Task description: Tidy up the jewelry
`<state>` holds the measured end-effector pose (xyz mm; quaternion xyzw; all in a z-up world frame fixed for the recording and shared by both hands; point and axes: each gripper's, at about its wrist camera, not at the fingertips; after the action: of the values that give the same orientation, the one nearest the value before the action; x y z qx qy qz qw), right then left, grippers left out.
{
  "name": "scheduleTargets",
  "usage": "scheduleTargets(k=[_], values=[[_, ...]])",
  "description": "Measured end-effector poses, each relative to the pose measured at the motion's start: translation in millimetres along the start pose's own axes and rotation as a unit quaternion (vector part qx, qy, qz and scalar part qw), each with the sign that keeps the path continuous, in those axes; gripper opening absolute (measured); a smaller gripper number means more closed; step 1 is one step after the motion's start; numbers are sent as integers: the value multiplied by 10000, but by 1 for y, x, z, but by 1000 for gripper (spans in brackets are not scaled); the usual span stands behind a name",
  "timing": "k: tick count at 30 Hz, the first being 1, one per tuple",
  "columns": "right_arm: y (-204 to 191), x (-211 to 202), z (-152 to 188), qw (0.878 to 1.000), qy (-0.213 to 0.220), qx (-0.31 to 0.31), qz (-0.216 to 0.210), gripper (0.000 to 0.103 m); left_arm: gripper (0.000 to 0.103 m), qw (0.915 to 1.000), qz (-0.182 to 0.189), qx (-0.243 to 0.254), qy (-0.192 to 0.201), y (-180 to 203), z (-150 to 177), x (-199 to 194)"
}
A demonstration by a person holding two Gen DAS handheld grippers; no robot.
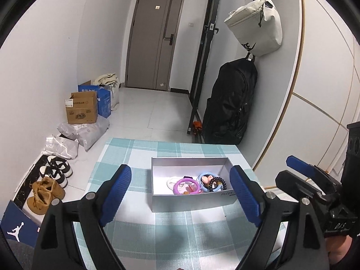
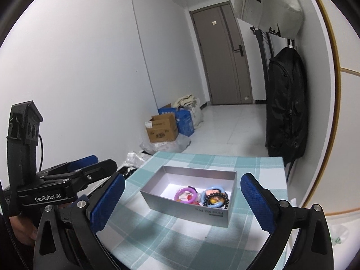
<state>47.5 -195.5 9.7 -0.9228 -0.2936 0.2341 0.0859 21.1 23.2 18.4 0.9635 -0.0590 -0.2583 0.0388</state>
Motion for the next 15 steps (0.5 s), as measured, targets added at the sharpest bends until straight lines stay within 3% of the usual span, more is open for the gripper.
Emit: scheduleTargets(k=[15], values=[[6,-11,5,10000,72,19,32,103,86,9997,-155,167,51,10,5,-5]])
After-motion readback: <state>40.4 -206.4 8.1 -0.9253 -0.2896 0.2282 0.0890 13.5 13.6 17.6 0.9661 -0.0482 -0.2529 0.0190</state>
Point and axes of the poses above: each gripper's, at about its wrist camera, not at the fingertips, and x roughly the way its jaws point, y to its right, z to its underside, and after that the axes turned 5 degrees about x, right-handed
